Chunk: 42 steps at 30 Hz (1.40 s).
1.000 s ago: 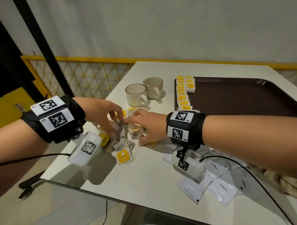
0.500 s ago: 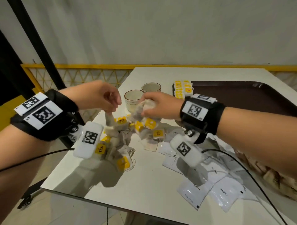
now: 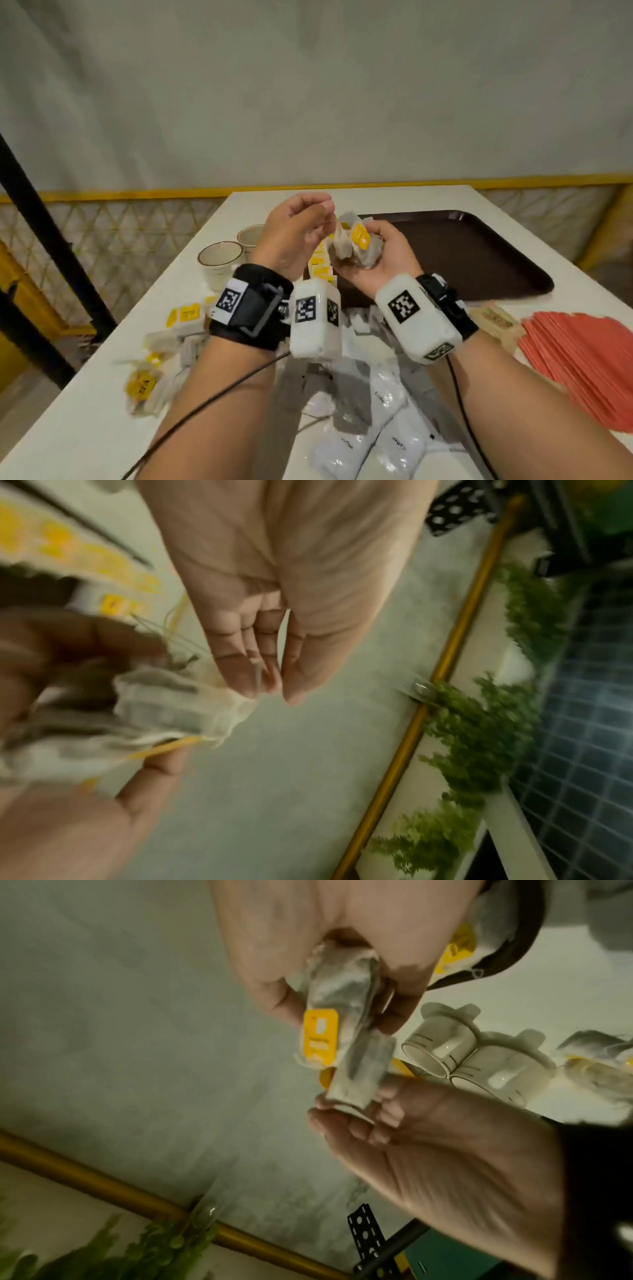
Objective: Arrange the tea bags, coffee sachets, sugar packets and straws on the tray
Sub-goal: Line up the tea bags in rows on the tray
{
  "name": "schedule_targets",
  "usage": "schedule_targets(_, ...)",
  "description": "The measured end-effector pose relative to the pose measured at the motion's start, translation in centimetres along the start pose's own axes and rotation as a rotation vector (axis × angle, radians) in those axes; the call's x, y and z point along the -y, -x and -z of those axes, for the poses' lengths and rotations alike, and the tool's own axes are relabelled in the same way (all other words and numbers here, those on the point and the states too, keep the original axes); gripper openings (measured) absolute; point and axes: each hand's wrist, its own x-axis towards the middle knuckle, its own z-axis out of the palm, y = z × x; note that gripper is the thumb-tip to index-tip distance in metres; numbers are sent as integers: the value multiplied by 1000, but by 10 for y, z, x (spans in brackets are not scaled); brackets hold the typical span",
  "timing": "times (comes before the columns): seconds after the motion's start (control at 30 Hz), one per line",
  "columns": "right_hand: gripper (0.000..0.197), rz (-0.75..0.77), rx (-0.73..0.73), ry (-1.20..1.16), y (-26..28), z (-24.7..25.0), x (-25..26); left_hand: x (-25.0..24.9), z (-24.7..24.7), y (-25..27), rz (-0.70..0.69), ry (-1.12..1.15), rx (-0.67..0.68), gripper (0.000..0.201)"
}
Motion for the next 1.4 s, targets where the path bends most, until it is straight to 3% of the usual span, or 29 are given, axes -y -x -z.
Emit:
schedule_targets(0.13, 34, -34, 80, -61, 10, 21, 5, 35, -22, 1, 68, 90, -26, 12)
schedule_targets(0.23, 26, -16, 153, -87, 15, 32, 6, 49, -26, 5, 50, 54, 8, 18)
schedule_targets(0.4, 14, 81, 1, 133, 21, 42, 15, 64, -21, 12, -27, -175, 18, 25)
schedule_targets(0.5, 8, 133, -48, 97, 21, 53, 13, 73, -17, 14, -35, -284, -19, 23)
schedule_targets(0.57, 17, 191, -74, 83, 19, 59, 11, 78, -16, 15, -30, -342, -45, 18)
schedule_targets(0.67, 24, 267, -57, 79, 16, 65, 14, 79, -18, 19, 53, -367, -61, 5)
schedule_targets(0.83, 10, 310, -25, 151, 11, 61, 14, 71, -25, 12, 212, -212, 4, 32)
schedule_targets(0.97, 15, 325, -27, 179, -5, 35, 26, 55, -32, -11, 115, -239, 22, 7)
schedule_targets(1.07, 21, 381, -11, 193, -15, 6, 50, 27, -39, -34, 3, -245, 32, 12)
schedule_targets(1.17, 12, 449, 101, 294, -14, -13, 74, -2, -41, -54, -98, -240, 63, 13)
schedule_targets(1.27, 15, 487, 189, 453, -17, -12, 81, -17, -41, -63, -187, -231, 111, 14)
schedule_targets(1.4, 23, 429, 216, 561, -20, -5, 78, -17, -38, -61, -184, -251, 124, 17)
